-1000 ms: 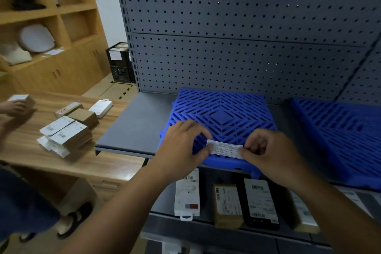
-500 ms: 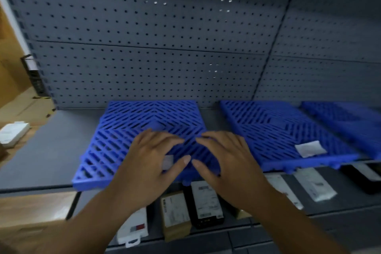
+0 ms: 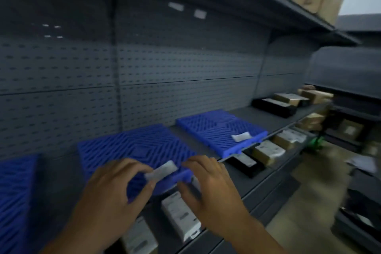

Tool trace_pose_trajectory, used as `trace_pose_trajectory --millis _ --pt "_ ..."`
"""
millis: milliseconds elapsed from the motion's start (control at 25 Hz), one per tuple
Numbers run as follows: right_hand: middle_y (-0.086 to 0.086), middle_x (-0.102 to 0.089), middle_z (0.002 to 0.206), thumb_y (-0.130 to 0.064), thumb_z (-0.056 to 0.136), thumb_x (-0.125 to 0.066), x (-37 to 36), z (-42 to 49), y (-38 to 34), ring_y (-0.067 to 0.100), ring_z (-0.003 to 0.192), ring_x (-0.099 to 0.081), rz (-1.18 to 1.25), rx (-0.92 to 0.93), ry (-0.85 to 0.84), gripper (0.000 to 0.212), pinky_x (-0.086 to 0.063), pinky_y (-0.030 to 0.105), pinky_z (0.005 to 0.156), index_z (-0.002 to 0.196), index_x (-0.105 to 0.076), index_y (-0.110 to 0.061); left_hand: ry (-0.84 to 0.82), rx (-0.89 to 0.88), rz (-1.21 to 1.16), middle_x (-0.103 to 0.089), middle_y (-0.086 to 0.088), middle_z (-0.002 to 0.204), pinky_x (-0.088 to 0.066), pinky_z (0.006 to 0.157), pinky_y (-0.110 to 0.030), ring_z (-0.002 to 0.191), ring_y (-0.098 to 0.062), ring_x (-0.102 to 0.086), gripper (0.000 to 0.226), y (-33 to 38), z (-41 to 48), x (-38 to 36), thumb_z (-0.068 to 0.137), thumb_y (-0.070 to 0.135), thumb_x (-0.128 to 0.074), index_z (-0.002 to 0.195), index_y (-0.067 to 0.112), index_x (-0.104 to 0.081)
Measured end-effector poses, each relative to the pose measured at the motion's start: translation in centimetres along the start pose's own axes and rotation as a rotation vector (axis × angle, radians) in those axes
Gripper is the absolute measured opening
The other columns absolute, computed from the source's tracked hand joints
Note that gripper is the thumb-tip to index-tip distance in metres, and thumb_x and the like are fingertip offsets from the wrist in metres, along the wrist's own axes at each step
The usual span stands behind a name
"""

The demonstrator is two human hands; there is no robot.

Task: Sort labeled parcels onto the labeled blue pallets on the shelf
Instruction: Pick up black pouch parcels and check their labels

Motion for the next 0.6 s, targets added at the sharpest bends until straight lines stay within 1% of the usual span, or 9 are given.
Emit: trace_pose_trajectory --millis 40,160,240,320,400,480,600 --pt "-0.013 -0.050 0.132 -0.056 0.098 -0.045 1.4 -0.5 3.1 0.013 0.122 -0.047 -0.024 -0.027 0.018 0.043 -0.037 0.031 0.102 0.134 -0.052 -0.034 -0.011 -0.031 -0.022 -0.056 0.035 0.101 -0.037 0.086 -0.022 0.099 0.011 -0.052 0.019 2.4 1.7 -2.2 0.089 0.065 -0.051 0.100 0.052 -0.059" --pt "-0.016 -0.050 0.132 -0.059 0.096 -0.044 5.6 -2.1 12.7 0.011 0.124 -0.047 -0.074 -0.101 0.068 0.045 -0.038 0.030 0.103 0.134 -0.052 -0.037 -0.043 -0.086 -0.070 -0.056 0.033 0.102 -0.039 0.088 -0.020 0.101 0.007 -0.052 0.020 9.9 6.4 -9.2 0.091 0.064 -0.052 0.103 0.050 -0.059" --pt "-0.017 -0.049 0.133 -0.060 0.095 -0.043 8.2 -3.2 18.6 0.009 0.124 -0.046 -0.108 -0.139 0.090 0.047 -0.038 0.028 0.103 0.135 -0.052 -0.037 -0.058 -0.123 -0.120 -0.058 0.031 0.101 -0.043 0.089 -0.023 0.100 0.003 -0.054 0.022 14.9 9.2 -13.5 0.091 0.065 -0.054 0.102 0.047 -0.061" --pt "-0.020 -0.048 0.130 -0.060 0.093 -0.043 10.6 -4.7 24.5 0.006 0.121 -0.048 -0.127 -0.203 0.103 0.047 -0.037 0.023 0.101 0.134 -0.053 -0.038 -0.058 -0.166 -0.177 -0.060 0.031 0.100 -0.044 0.089 -0.023 0.101 0.006 -0.055 0.026 19.8 11.9 -17.6 0.087 0.064 -0.054 0.101 0.044 -0.065" --pt "-0.022 -0.049 0.126 -0.059 0.091 -0.045 12.6 -6.2 29.6 0.004 0.117 -0.050 -0.157 -0.267 0.111 0.044 -0.039 0.022 0.096 0.130 -0.054 -0.040 -0.081 -0.201 -0.232 -0.057 0.035 0.106 -0.041 0.091 -0.019 0.108 0.011 -0.050 0.025 23.9 14.4 -21.3 0.088 0.065 -0.053 0.103 0.048 -0.063" --pt "-0.021 -0.052 0.120 -0.056 0.090 -0.053 14.3 -7.6 34.2 0.005 0.111 -0.054 -0.165 -0.345 0.120 0.039 -0.043 0.023 0.089 0.125 -0.057 -0.039 -0.137 -0.249 -0.265 -0.055 0.037 0.109 -0.040 0.095 -0.019 0.112 0.011 -0.047 0.025 27.6 16.7 -25.1 0.090 0.066 -0.049 0.106 0.051 -0.059" --pt "-0.019 -0.057 0.113 -0.045 0.083 -0.074 15.6 -9.0 41.1 0.007 0.101 -0.060 -0.152 -0.458 0.147 0.037 -0.047 0.026 0.081 0.117 -0.063 -0.037 -0.182 -0.306 -0.276 -0.055 0.034 0.112 -0.038 0.095 -0.016 0.112 0.010 -0.046 0.036 32.2 20.3 -30.4 0.088 0.072 -0.039 0.110 0.051 -0.057"
Point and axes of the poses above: each hand's wrist, its own z-axis towards the middle knuckle, its own x-axis out of the back of the hand, y = z × x, the point moved 5 cm from there along z, towards the middle knuckle
